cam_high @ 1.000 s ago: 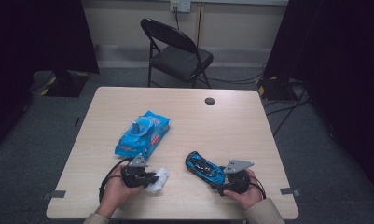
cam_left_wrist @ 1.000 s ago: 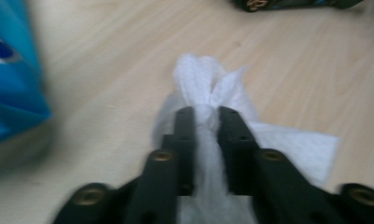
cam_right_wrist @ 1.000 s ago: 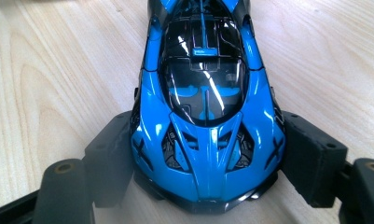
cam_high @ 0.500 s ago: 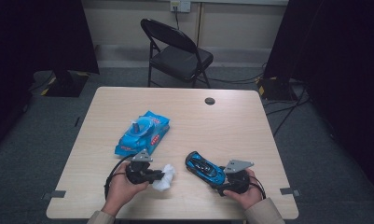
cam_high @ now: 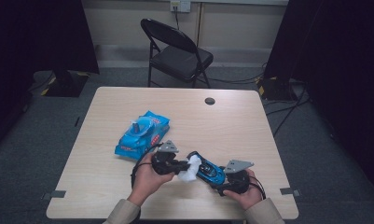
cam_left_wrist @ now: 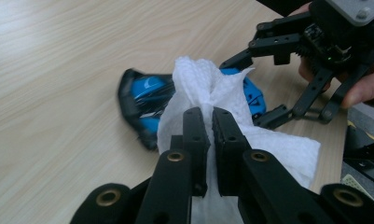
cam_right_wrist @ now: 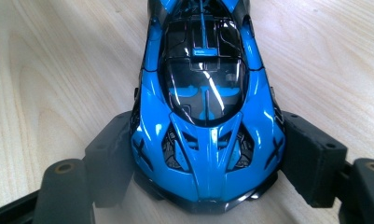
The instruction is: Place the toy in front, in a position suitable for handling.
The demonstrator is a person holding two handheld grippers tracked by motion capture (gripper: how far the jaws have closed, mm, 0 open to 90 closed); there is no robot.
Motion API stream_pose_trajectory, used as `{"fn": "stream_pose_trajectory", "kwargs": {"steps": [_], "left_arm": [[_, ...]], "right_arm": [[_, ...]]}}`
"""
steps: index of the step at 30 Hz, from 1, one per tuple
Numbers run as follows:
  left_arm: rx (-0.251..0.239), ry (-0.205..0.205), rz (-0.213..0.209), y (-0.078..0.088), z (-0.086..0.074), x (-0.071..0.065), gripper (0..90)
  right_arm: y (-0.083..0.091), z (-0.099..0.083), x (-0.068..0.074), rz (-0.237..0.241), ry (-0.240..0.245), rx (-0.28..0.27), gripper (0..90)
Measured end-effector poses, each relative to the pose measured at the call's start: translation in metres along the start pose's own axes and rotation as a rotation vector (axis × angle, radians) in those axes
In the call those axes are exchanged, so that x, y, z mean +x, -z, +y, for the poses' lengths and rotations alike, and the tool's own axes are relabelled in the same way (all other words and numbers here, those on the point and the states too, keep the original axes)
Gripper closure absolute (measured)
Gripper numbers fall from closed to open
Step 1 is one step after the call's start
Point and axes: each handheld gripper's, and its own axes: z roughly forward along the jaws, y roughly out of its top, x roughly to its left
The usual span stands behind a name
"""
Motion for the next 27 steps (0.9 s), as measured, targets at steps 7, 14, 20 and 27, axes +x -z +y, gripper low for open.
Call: {"fn": "stream_pose_trajectory", "kwargs": {"steps": [7, 14, 20, 27], "left_arm": [[0.025, -0.061, -0.059, -0.047, 0.016, -0.027, 85.3], [0.066, -0.126, -0.055, -0.073, 0.019, -0.042, 85.1], [0.078, -0.159, -0.054, -0.082, 0.01, -0.043, 84.8], [0.072, -0.179, -0.046, -0.083, 0.008, -0.043, 84.8]], "right_arm": [[0.0, 0.0, 0.0, 0.0, 0.0, 0.0, 26.0], [0.0, 0.0, 0.0, 0.0, 0.0, 0.0, 25.9], [0.0, 0.0, 0.0, 0.001, 0.002, 0.0, 25.9], [0.0, 0.0, 0.0, 0.001, 0.003, 0.0, 26.0]]}}
